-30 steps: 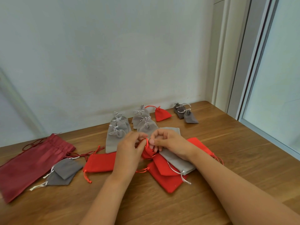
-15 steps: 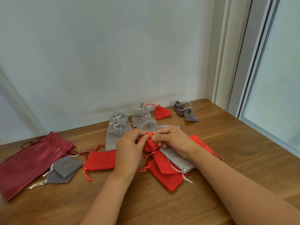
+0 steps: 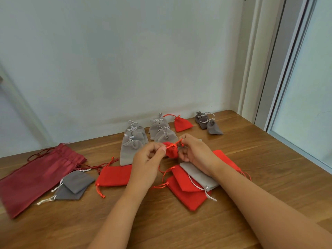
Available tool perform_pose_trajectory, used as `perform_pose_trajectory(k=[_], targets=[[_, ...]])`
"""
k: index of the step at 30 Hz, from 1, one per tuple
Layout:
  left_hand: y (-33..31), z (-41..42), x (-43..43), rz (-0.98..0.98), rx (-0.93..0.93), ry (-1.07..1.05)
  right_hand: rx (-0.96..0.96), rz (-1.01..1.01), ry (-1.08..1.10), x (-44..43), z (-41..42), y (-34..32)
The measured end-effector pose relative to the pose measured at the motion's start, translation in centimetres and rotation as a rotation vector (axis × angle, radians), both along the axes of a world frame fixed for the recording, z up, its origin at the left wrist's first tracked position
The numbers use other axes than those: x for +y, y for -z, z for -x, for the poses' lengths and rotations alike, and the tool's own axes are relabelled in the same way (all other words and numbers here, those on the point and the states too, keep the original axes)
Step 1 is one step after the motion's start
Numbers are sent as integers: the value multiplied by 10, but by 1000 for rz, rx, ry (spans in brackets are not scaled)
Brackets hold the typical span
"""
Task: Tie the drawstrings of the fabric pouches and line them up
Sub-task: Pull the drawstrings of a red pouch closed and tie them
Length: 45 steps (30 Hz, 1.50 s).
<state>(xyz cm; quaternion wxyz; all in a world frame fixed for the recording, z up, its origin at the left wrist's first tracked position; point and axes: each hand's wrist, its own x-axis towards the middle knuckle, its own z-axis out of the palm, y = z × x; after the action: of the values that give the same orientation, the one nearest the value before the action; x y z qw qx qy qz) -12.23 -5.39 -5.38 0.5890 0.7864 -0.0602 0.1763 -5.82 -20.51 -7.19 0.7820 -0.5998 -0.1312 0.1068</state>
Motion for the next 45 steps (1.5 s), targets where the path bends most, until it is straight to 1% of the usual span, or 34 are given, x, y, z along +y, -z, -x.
perform_pose_trajectory(k=[2,4,6,10,12,16,19,21,24,27,31,34,40,42,45], targets=[[-10,5,-6,111,-15,20,-85,177,18,1,2,2],[-15,7,-9,215,12,68,-147,263,39,2,4,3],[-15,7,-7,276,37,115,-174,302,72,4,3,4],[-13,6,-3,266,71,132,-184,354,128,7,0,11],[-14,8,-4,297,113,167,-188,367,146,6,0,12],[-17,9,-4,526,224,232,-172,329,171,6,3,10],[-19,9,1,609,270,286,-160,289,165,8,4,10],[-18,9,3,650,277,245,-151,251,129,6,5,9],[-17,6,9,675,233,134,-156,131,50,3,7,5],[-15,3,13,718,219,124,-167,45,-37,2,10,2],[-14,4,11,690,255,99,-116,-51,-111,3,13,-3],[-14,2,10,659,258,61,-118,-75,-137,2,14,-4],[-14,2,8,387,79,-152,-169,-26,-155,4,15,-4],[-14,0,7,239,90,-177,-190,-23,-139,4,14,-3],[-9,-1,7,-59,185,-126,-206,10,-129,5,13,-2]])
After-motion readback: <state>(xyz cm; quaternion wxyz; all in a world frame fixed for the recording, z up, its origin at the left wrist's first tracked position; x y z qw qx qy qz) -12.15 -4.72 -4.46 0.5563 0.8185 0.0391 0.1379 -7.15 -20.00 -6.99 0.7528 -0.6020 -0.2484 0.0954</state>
